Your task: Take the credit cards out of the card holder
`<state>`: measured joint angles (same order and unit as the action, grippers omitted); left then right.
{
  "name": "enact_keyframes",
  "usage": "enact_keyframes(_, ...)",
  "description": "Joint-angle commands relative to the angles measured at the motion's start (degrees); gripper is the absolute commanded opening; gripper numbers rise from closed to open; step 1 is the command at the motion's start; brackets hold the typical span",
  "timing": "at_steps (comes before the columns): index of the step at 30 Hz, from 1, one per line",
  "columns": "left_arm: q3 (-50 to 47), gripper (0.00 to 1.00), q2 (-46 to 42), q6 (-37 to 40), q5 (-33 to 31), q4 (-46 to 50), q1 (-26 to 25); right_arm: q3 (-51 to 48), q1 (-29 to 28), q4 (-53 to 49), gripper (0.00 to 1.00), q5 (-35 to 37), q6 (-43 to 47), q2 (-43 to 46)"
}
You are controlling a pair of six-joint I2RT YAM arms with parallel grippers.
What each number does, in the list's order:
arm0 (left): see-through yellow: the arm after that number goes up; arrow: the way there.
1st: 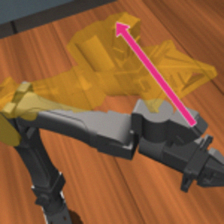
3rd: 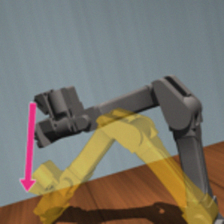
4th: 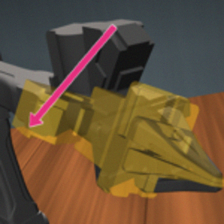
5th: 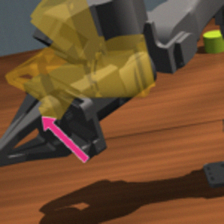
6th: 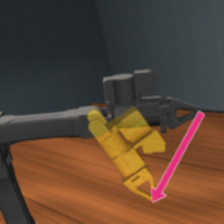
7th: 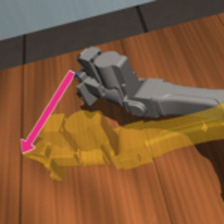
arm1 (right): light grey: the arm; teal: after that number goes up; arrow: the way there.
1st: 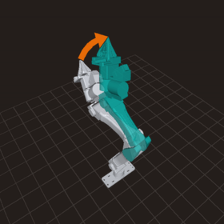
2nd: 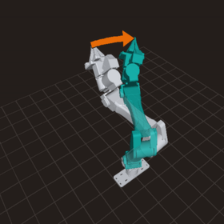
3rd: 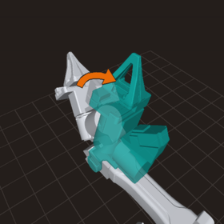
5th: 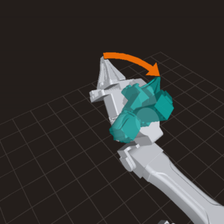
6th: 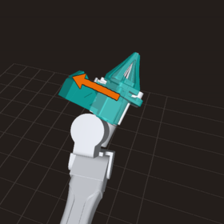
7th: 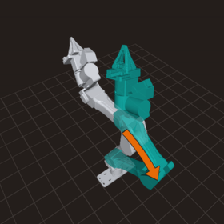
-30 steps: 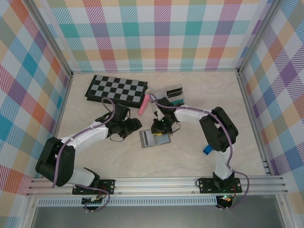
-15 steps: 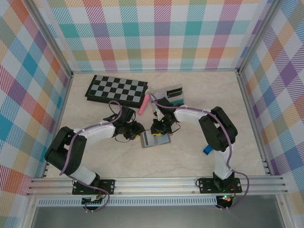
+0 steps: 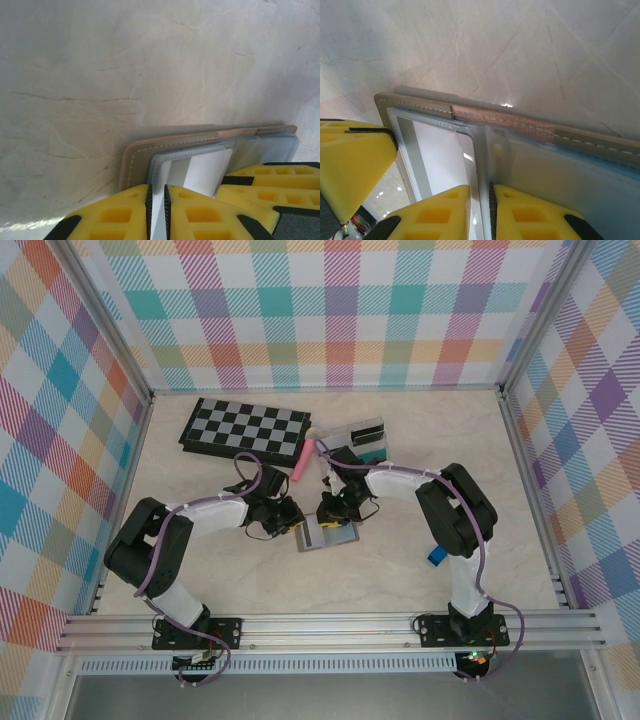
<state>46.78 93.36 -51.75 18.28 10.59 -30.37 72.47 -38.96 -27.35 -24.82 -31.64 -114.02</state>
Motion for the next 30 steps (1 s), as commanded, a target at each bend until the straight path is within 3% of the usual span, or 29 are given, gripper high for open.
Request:
enact_keyframes(1, 1.4, 0.14, 1.2, 1.6, 0.8, 1.9, -0.5, 1.2, -0.1, 0.1, 0.19, -1.5, 1.1, -1.5)
enact_keyframes(22, 0.5, 0.1, 2.7, 2.5, -0.7, 3.0, -0.6, 1.0, 0.0, 1.1, 0.09, -3.0, 1.4, -0.9)
enact_keyframes(30, 1.1, 0.13, 1.5, 3.5, -1.8, 4.8, -0.6, -1.0, 0.5, 1.5, 0.06, 0.5, 1.7, 2.4)
